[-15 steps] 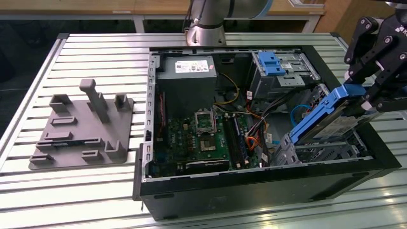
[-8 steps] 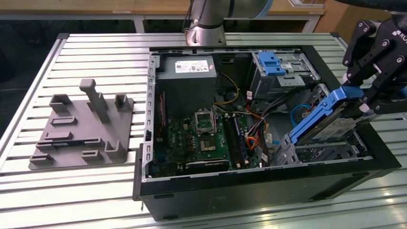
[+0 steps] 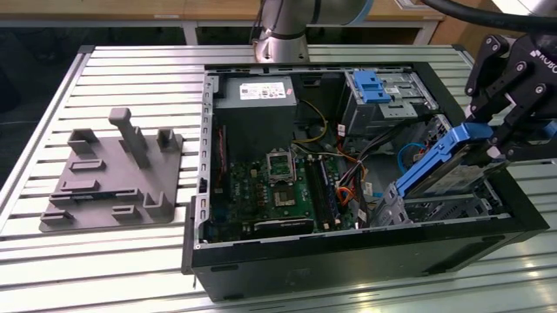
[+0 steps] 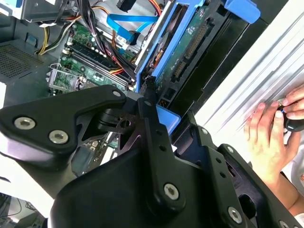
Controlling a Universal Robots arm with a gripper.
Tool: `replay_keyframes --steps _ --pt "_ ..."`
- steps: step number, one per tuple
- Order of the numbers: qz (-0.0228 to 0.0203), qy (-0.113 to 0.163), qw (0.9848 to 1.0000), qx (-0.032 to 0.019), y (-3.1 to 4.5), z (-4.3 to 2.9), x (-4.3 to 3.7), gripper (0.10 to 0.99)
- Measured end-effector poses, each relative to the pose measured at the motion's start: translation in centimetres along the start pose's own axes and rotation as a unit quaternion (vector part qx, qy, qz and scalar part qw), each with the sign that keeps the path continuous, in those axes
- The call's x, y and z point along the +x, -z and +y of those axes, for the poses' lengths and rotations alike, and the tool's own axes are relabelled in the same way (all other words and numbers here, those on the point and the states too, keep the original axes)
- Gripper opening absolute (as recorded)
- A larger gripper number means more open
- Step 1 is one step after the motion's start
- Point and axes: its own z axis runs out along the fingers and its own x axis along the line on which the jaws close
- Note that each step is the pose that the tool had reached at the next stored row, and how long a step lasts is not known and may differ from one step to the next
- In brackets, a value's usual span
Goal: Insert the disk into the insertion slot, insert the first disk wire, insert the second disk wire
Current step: 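Insert the disk into the insertion slot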
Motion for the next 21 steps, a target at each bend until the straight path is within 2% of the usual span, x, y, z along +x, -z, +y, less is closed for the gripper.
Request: replay_keyframes --steps 16,17,18,19,21 --pt "0.0 0.0 1.0 0.0 -1.32 -0.05 0.18 0.361" --pt "0.0001 0.0 1.0 0.0 -1.32 -0.06 0.18 0.373" --pt "0.0002 0.001 1.0 0.0 -1.31 -0.05 0.18 0.427" --pt "0.0001 0.001 1.0 0.0 -1.32 -0.06 0.18 0.427" --pt "0.0001 0.001 1.0 -0.0001 -1.32 -0.05 0.17 0.553"
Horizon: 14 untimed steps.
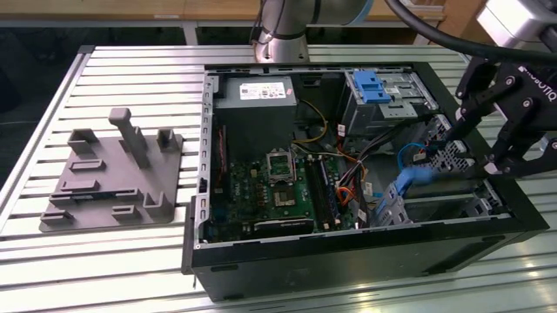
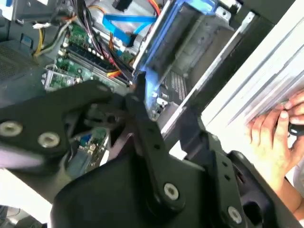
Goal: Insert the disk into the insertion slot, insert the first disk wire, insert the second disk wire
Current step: 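Insert the disk into the insertion slot, then insert the first disk wire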
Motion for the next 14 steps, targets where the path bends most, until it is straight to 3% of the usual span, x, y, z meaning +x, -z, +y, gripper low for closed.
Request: replay_keyframes --steps 1,3,6,7,14 --pt "-0.0001 0.0 1.0 0.0 -0.01 -0.01 0.0 0.553" --pt "0.0 0.0 1.0 0.0 -0.01 0.0 0.0 0.667" --pt "0.0 0.0 1.0 0.0 -0.01 0.0 0.01 0.725" --pt "0.0001 0.0 1.0 0.0 -0.01 0.0 0.01 0.788" --pt "0.0005 0.0 1.0 0.0 -0.01 0.0 0.0 0.788"
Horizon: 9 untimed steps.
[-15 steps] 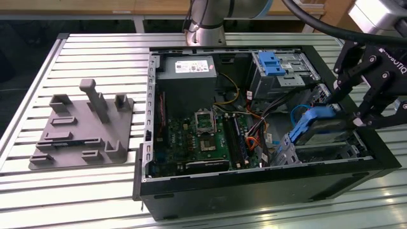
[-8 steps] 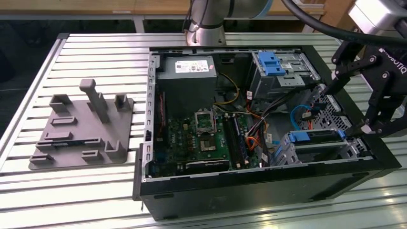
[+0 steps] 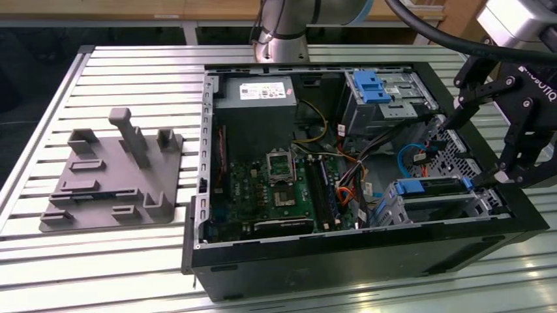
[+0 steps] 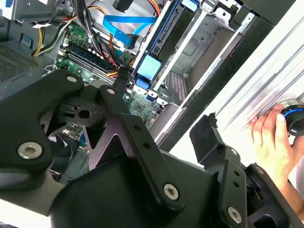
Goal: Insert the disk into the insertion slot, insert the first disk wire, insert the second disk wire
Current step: 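Insert the first disk wire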
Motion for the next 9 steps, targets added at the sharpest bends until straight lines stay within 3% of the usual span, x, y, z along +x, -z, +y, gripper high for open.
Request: replay_keyframes --steps 9 --pt "0.0001 0.0 1.0 0.0 0.0 0.0 0.0 0.788"
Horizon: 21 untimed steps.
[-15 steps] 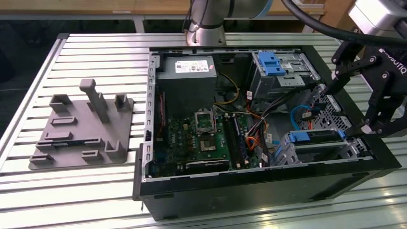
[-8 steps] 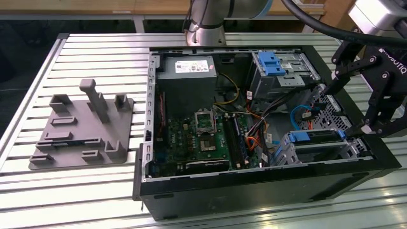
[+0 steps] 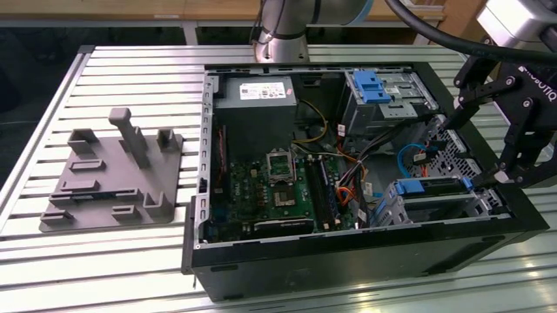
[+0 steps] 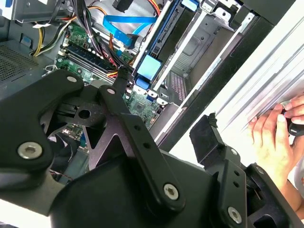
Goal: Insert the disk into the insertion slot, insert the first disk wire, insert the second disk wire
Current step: 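Insert the first disk wire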
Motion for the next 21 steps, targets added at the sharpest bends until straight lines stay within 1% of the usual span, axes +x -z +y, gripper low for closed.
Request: replay_keyframes --steps 2,3,6,7,8,11,14,15,16,17,21 --pt "0.0 0.0 1.0 0.0001 -0.01 0.01 0.0 0.788" --pt "-0.0002 -0.002 1.0 0.001 -0.03 0.03 0.0 0.788" --pt "-0.0003 -0.019 0.9998 0.0035 -0.09 0.02 0.0 0.788" --pt "0.0017 -0.024 0.9997 0.0041 -0.08 0.03 0.0 0.788" --pt "0.0064 -0.026 0.9996 0.0044 -0.09 0.03 -0.01 0.788" --pt "0.0326 -0.027 0.9991 0.0054 -0.15 0.03 -0.4 0.788" --pt "0.0601 -0.028 0.9978 0.0065 -0.26 0.04 -1.16 0.788" --pt "0.0685 -0.028 0.9972 0.0069 -0.33 0.04 -1.47 0.788" --pt "0.0744 -0.028 0.9968 0.0071 -0.42 0.04 -1.85 0.788" --pt "0.0772 -0.029 0.9966 0.0072 -0.52 0.04 -2.29 0.788" --pt "0.0834 -0.029 0.9961 0.0074 -1.05 0.01 -4.0 0.788"
